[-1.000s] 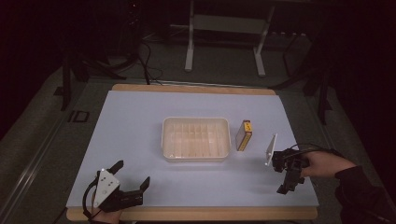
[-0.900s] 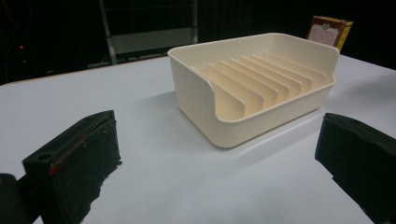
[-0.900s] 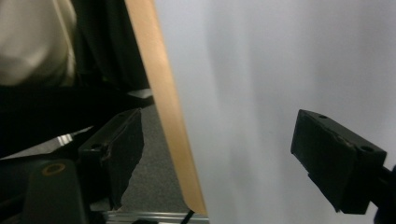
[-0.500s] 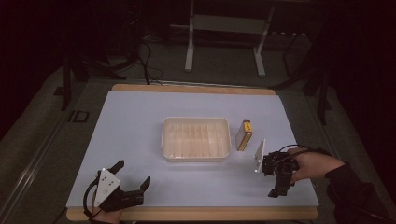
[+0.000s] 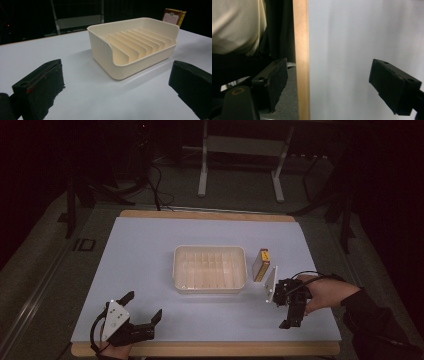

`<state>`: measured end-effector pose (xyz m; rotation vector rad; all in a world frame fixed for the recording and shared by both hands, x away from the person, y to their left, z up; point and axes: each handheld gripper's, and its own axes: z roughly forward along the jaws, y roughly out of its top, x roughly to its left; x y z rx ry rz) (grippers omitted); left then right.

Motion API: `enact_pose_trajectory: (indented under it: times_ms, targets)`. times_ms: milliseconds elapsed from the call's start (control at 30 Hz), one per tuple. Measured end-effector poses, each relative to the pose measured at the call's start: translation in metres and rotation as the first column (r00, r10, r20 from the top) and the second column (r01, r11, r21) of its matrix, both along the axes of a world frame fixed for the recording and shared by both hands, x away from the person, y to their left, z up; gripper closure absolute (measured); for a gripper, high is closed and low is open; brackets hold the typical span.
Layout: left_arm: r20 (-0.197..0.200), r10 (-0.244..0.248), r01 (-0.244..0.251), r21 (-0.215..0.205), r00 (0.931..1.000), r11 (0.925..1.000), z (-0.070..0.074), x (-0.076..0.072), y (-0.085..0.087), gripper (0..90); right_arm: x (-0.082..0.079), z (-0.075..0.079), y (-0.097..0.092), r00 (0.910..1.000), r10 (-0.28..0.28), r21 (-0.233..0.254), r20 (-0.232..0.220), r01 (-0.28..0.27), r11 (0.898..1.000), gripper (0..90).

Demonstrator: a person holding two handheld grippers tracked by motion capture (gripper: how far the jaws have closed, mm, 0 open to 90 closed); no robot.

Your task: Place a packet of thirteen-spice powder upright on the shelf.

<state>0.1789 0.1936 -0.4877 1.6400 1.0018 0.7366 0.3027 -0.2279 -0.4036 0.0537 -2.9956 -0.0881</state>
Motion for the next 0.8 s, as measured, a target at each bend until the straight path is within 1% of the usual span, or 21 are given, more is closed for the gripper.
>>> enact_pose_trajectory:
  times_ms: [67,300,433,567,667,700,800]
  targets:
    - [-0.001,-0.001,0.001,-0.002,1.0000,1.0000,0.000,0.000,0.000,0.0,0.002,0.005,0.002,0.9998,0.014,-0.012,0.014,-0.014,1.000,17.2]
    - [0.000,0.002,-0.002,0.001,1.0000,1.0000,0.000,-0.003,0.002,0.0,0.009,0.020,0.006,0.9969,0.043,0.014,0.065,-0.044,0.999,20.1]
    - [-0.001,0.005,-0.005,0.001,1.0000,1.0000,-0.001,-0.005,0.003,0.0,0.015,0.028,0.007,0.9949,0.043,0.023,0.091,-0.045,0.999,20.1]
    - [-0.004,0.007,-0.007,0.000,1.0000,1.0000,-0.001,-0.007,0.004,0.0,0.024,0.038,0.009,0.9946,0.041,0.051,0.096,-0.046,0.998,21.1]
    - [-0.003,0.008,-0.008,0.000,1.0000,1.0000,-0.001,-0.008,0.005,0.0,0.030,0.044,0.011,0.9935,0.046,0.065,0.104,-0.053,0.996,21.3]
    - [-0.004,0.008,-0.008,-0.002,1.0000,1.0000,-0.001,-0.009,0.006,0.0,0.032,0.045,0.011,0.9929,0.053,0.077,0.106,-0.061,0.995,21.3]
    - [-0.003,0.011,-0.011,-0.005,0.9999,0.9999,-0.002,-0.011,0.007,0.0,0.037,0.048,0.013,0.9920,0.044,0.080,0.118,-0.054,0.995,21.3]
